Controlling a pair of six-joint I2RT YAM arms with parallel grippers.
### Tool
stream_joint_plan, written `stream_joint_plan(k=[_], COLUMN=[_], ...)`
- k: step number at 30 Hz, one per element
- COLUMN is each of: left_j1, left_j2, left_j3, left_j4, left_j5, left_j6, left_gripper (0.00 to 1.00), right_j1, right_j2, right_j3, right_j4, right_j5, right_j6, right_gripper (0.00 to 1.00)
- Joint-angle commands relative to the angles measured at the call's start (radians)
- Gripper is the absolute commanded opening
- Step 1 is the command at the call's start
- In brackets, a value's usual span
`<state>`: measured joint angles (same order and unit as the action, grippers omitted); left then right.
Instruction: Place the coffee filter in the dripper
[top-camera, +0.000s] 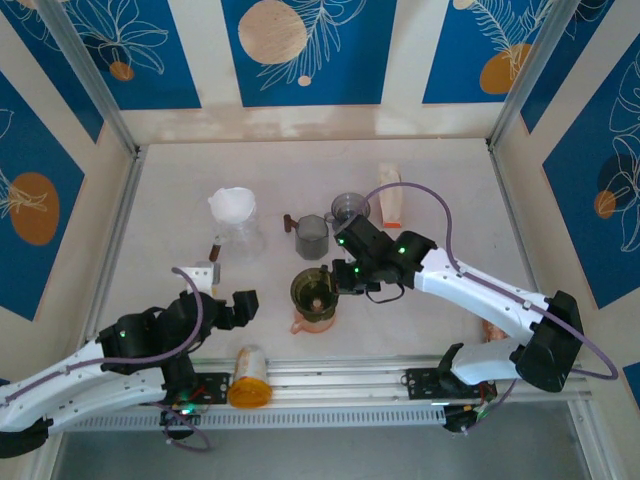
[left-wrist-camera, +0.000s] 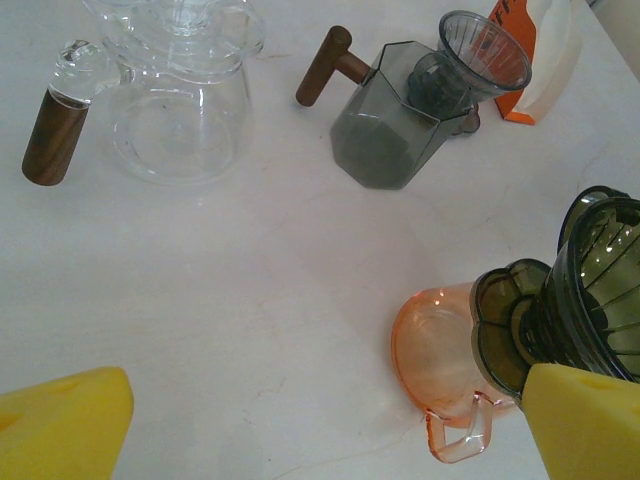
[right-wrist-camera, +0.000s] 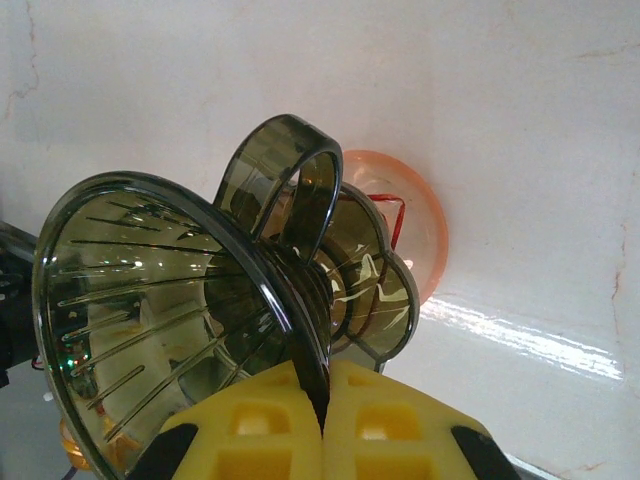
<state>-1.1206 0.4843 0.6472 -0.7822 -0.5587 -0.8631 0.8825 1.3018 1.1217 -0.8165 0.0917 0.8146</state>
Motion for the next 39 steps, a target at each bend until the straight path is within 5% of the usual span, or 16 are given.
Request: stream_joint_plan(k=[1, 10, 14, 17, 26, 39], left_j1=[-0.007, -0.007, -0.007, -0.007, -0.007, -0.007], left_j2=[-0.010, -0.009, -0.007, -0.001, 0.057, 0.134], left_j3=[-0.014, -0.015, -0.017, -0.021, -0.032, -0.047], left_j4=[0.011, 0.012, 0.019, 0.034, 0.098, 0.178], left_j5=[-0.007, -0.009, -0.002, 0.005, 0.034, 0.082], left_j6=[-0.010, -0.008, -0.006, -0.004, 0.022, 0.029], left_gripper=[1.00, 1.00, 1.00, 1.00, 1.00, 1.00], right_j1=[-0.006, 0.009, 0.010, 0.013, -0.005, -0.380], right_j2=[0.009, 0.024, 0.008, -0.021, -0.143, 0.080], right_j3=[-0.008, -0.031, -0.039, -0.041, -0.023, 0.109], right_j4=[0.001, 0.041, 0.039, 0.037, -0.008, 0.118], right_j5=[-0.051, -0.041, -0.029, 0.004, 0.228, 0.299], right_j6=[0.018, 0.027, 0.030, 0.026, -0.037, -0.292], right_gripper=[0.00, 0.10, 0.46, 0.56, 0.58, 0.44])
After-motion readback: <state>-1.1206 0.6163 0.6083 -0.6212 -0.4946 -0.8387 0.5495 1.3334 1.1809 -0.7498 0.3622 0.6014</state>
